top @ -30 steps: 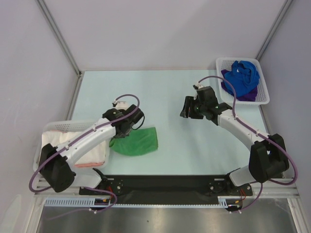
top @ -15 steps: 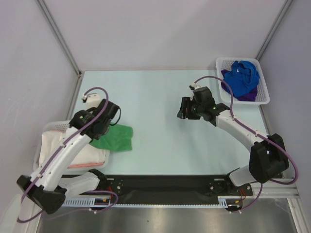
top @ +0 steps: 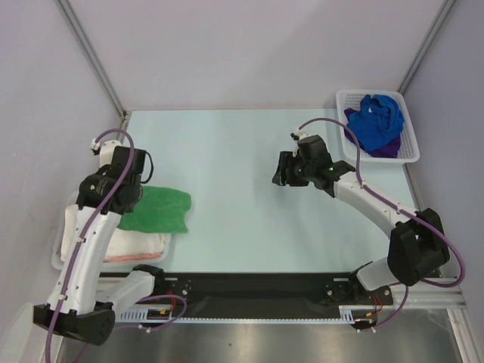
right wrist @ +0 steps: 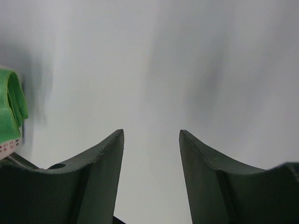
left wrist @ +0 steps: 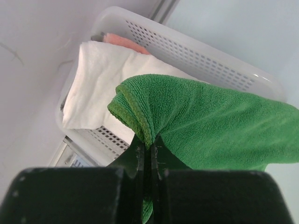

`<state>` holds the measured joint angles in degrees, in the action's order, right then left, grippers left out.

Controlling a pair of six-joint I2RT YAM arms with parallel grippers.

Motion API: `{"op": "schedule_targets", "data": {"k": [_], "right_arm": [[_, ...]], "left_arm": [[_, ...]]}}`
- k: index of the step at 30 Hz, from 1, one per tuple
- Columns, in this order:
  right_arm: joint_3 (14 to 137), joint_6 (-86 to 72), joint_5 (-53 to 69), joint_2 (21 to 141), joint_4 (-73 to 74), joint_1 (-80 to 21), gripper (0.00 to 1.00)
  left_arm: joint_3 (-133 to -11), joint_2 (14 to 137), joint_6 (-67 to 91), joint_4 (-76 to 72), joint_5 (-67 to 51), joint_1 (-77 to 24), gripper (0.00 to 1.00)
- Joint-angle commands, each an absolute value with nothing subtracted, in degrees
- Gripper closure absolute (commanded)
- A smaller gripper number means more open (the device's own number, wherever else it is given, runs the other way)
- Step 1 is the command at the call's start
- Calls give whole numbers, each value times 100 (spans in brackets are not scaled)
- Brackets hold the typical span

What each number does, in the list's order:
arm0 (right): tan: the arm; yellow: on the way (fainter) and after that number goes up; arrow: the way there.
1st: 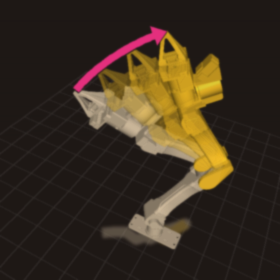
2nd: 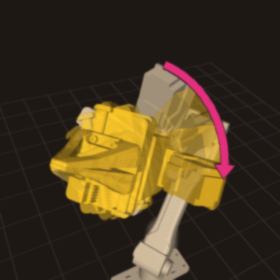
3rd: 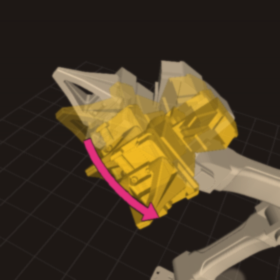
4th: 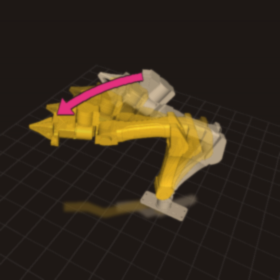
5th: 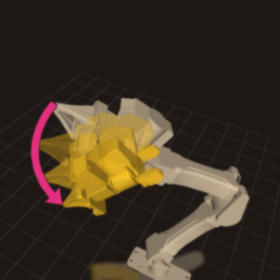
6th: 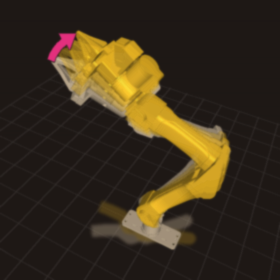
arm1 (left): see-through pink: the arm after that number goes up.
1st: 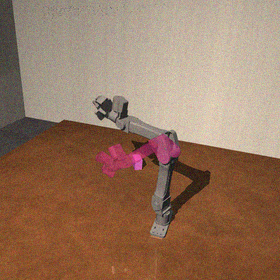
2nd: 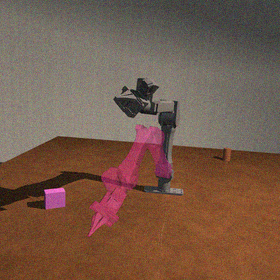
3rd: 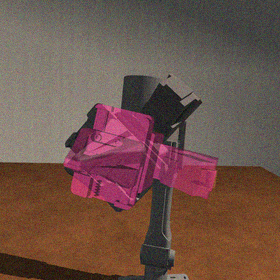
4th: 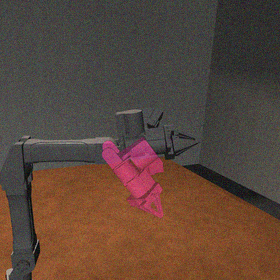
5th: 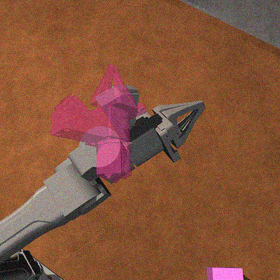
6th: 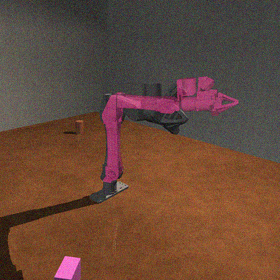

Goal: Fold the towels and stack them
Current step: Neatly place the folded towel into the bin

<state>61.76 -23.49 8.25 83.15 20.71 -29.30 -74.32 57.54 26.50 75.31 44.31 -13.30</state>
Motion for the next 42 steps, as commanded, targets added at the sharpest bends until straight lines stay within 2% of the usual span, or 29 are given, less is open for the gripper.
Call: {"op": "schedule_targets", "data": {"k": [1,20,33,42], "right_arm": [[6451,-2347,747,8323,1951,-3023,44],[6759,-2294,387,8508,2285,-3498,44],[7075,-2189,299,8631,2531,-3630,44],[7225,-2092,264,8798,2645,-3726,45]], "left_arm": [[-7594,5695,1961,7164,4456,-924,100],[-6838,6240,1969,6347,4887,139,100],[-6671,6513,2144,6267,5651,404,100],[-6293,6601,2223,5836,5572,641,100]]}}
